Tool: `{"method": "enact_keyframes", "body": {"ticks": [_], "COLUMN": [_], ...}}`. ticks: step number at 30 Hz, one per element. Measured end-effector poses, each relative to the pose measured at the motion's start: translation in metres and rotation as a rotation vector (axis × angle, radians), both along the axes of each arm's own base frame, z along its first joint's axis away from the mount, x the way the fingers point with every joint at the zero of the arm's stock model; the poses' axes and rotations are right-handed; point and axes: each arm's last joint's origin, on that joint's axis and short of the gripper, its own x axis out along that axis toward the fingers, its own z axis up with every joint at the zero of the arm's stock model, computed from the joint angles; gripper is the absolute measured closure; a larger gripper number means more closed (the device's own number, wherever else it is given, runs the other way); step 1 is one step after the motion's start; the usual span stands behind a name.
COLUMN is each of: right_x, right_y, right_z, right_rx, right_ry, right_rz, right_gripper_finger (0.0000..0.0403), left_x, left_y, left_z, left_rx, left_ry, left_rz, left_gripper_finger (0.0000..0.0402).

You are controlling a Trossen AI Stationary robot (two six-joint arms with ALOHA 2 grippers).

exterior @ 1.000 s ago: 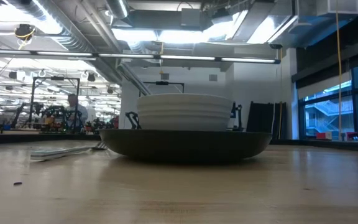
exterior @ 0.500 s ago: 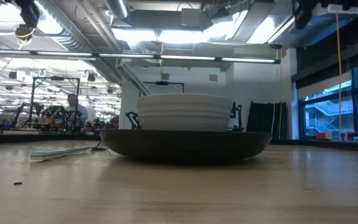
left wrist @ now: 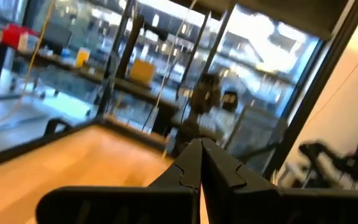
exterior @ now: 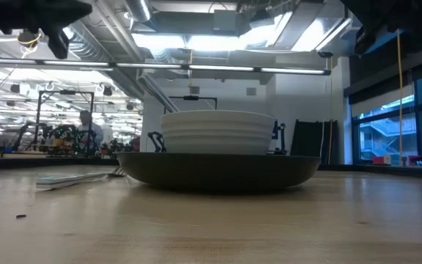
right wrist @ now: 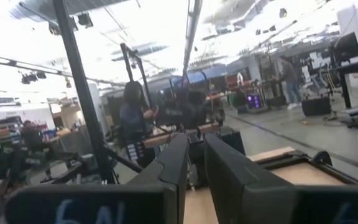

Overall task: Set table place
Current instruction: Return to Home Position

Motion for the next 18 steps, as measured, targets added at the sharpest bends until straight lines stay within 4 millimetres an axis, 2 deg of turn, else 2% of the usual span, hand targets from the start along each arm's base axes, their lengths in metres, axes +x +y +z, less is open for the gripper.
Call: {"method": "enact_keyframes", "body": {"ticks": [5, 8, 13, 18], "right_x": [-0.003, -0.004, -0.006, -0.006], "right_y": [0.000, 0.000, 0.000, 0.000], "right_z": [-0.008, -0.015, -0.025, -0.038], "right_rx": [-0.008, 0.000, 0.004, 0.016], "right_ry": [-0.042, -0.034, -0.058, -0.073], "right_rz": [-0.003, 0.001, 0.002, 0.005], "right_gripper_finger": [0.0345, 0.0345, 0.0345, 0.0345], "left_x": [0.012, 0.015, 0.021, 0.022], "left_y": [0.001, 0.000, 0.000, 0.000], "left_z": [-0.021, -0.027, -0.048, -0.050], "left_rx": [-0.017, 0.004, -0.013, -0.025], "left_ry": [-0.079, -0.166, -0.155, -0.133], "left_rz": [-0.016, -0.054, -0.081, -0.073], "left_gripper_finger": [0.0401, 0.0401, 0.0401, 0.0401]}}
